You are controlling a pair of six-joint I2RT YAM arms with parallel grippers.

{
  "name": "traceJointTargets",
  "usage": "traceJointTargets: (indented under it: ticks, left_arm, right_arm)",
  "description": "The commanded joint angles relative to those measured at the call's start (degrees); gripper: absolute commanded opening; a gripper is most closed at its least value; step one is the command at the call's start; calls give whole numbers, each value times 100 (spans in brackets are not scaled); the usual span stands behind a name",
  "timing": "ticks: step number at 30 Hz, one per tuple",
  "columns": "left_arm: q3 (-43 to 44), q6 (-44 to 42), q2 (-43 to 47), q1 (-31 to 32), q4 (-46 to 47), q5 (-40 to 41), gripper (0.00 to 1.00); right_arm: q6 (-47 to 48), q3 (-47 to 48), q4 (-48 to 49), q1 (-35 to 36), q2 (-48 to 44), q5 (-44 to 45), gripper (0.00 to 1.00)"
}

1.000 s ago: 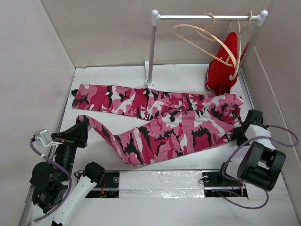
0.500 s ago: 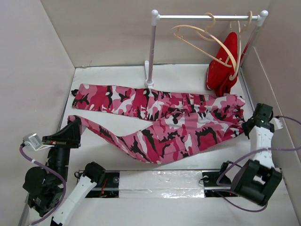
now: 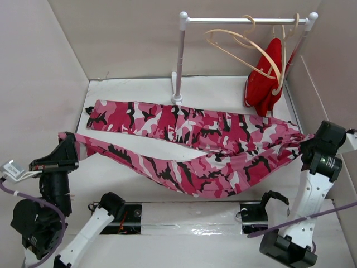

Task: Place the trousers on the hanger
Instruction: Fold the trousers at the center of the board.

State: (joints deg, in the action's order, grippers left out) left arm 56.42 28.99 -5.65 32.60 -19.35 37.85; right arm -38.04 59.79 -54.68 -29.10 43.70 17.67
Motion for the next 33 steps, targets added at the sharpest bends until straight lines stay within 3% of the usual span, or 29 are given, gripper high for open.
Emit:
traceJointTargets:
  ticks: [1,6,12,17,22,23,26,27,28,29,32,33]
  left_arm:
    - [298,273,-620,27,64,802,0]
    - [457,344,-990,27,-339,1540,0]
    - [133,948,-1280,27,-595,2183,0]
    - [-238,1608,-2561,27,-543,2262,0]
    - [798,1768,-4405,-130,-947,2754,0]
    - [1113,1559,-4601,-531,-956,2746,0]
    - [1222,962,-5094,-1752,-509,1722,0]
    - [1196,863,-5165,-2819,-203,708,0]
    - [1178,793,-5339,-3343,-122,202,0]
    - [1274,853,-5489,-3531,-200,-47,0]
    - [1808,1309,-6148,-3725,-735,223,0]
    - [1854,1485,-6263,-3943,-806,-177,0]
  right_arm:
    - [253,454,-526,141,-326,-71,0]
    - [165,560,-905,808,-1397,376,0]
    - [200,200,-413,1038,-1163,97,0]
    - [201,-80,263,1038,-837,-246,0]
    - [201,-424,739,1038,-618,-422,0]
    - [235,-442,861,977,-574,-440,0]
    - [236,-556,1134,872,-389,-510,0]
    - [218,-556,1187,871,-319,-589,0]
    - [210,-565,1239,810,-214,-711,0]
    - [166,-574,1336,810,-178,-721,0]
    - [96,-530,1468,810,-55,-678,0]
    - [87,-504,1477,810,-20,-625,0]
